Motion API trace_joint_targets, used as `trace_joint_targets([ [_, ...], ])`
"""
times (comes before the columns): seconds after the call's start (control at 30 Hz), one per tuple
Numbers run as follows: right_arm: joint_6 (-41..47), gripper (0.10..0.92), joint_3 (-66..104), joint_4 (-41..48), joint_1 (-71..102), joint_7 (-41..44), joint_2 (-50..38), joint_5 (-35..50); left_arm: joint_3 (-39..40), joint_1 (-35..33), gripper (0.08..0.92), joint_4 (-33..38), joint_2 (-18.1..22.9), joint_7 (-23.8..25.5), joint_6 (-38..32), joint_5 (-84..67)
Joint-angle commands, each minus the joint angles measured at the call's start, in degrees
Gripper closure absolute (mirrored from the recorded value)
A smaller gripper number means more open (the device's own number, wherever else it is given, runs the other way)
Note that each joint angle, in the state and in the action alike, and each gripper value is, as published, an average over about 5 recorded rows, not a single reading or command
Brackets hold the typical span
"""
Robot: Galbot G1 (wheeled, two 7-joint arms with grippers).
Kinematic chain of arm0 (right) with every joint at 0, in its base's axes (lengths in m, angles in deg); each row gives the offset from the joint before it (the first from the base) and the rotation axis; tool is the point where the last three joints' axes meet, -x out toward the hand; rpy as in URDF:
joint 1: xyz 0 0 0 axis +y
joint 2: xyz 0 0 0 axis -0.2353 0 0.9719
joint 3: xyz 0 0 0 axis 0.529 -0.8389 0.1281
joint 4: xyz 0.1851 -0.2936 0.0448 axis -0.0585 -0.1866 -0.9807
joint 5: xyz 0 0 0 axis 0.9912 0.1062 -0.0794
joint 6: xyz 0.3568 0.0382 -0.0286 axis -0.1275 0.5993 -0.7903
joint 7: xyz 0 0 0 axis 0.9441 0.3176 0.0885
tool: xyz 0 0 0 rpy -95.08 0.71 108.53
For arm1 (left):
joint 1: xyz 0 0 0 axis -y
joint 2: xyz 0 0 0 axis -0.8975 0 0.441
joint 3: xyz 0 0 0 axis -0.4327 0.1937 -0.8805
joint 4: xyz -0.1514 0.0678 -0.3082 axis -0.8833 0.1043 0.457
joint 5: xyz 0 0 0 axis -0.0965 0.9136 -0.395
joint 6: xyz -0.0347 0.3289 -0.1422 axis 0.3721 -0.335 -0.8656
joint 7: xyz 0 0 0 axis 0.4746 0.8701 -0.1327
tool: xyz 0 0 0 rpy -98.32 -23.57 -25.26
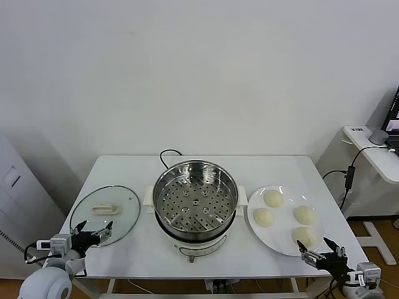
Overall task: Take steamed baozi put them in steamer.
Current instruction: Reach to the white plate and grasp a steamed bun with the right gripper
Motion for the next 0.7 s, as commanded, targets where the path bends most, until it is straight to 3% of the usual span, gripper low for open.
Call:
trace_joint_targets([
  [0.03,0.02,0.203,0.05,-0.05,0.02,0.02,-0.03,-0.12,0.03,0.06,0.177,0.04,0.04,0.0,0.05,-0.04],
  [0.23,-0.11,0.203,0.14,0.01,-0.13,0.18,-0.29,-0.34,0.08,0.11,0.177,-0.02,0.09,0.0,0.08,-0.04],
  [0.33,-2.23,0.203,0.78,0.69,-1.02,2.23,-0.64,-4.98,0.13,0.06,0.177,-0.01,0.13,0.01,0.08,-0.04],
  [0.57,-12.83,0.203,1.39,6.75,-11.46,8.36,-4.57,-39.31,0.2,0.06,0.177,-0.03,0.11,0.01,0.13,-0.03],
  [0.7,-13.69,0.203,-1.36,9.49,-17.92,9.15,-7.88,-52.3,0.79,0.72,0.177,0.09,0.24,-0.03,0.42,0.05],
])
